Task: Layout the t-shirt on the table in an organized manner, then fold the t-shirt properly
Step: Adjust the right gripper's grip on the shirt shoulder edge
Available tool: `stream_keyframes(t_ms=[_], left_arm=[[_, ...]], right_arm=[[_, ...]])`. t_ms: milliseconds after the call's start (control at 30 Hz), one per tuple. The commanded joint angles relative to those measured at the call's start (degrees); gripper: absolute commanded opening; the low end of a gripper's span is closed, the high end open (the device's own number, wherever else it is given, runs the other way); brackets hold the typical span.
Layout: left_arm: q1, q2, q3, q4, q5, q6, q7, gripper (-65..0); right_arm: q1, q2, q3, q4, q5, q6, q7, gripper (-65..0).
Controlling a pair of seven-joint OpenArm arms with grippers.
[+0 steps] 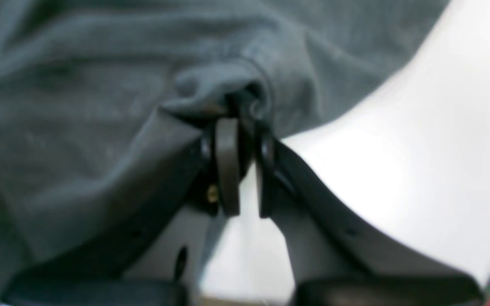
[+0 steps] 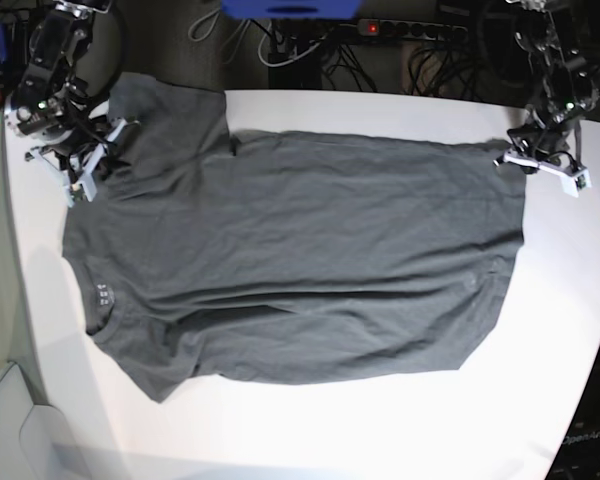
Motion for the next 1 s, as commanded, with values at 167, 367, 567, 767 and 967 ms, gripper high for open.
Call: stream_keyframes(t_ms=[167,367,567,767,967], left_arm=[[0.46,-0.01,-4.79,6.02,0.05,0.22,1.58,-64.8],[2.04,-0.01,-7.51,11.64,0.05,0.22,1.58,-64.8],[2.66,-0.01,-7.34,12.61,0.05,0.22,1.58,-64.8],[2.39,0.25,-7.07,12.52,0.05,0.22,1.58,-64.8],[2.39,1.04,-7.07,12.52,0.05,0.22,1.58,-64.8]], right_arm=[[-1.29,0.34,0.11,11.47,-0.25,-0.05,-0.08,-60.2],[-0.94,0.34,0.38,16.13,-0.25,-0.05,-0.44,-60.2],[-1.38,0.17,-0.06,16.13,-0.25,-0.05,-3.51,-60.2],[-1.03,-1.15,-0.15,15.33,-0.25,-0.05,-7.21,-60.2],[-1.29,-2.29,-0.06,13.84,-0.34,-0.05,-7.38,-54.4]])
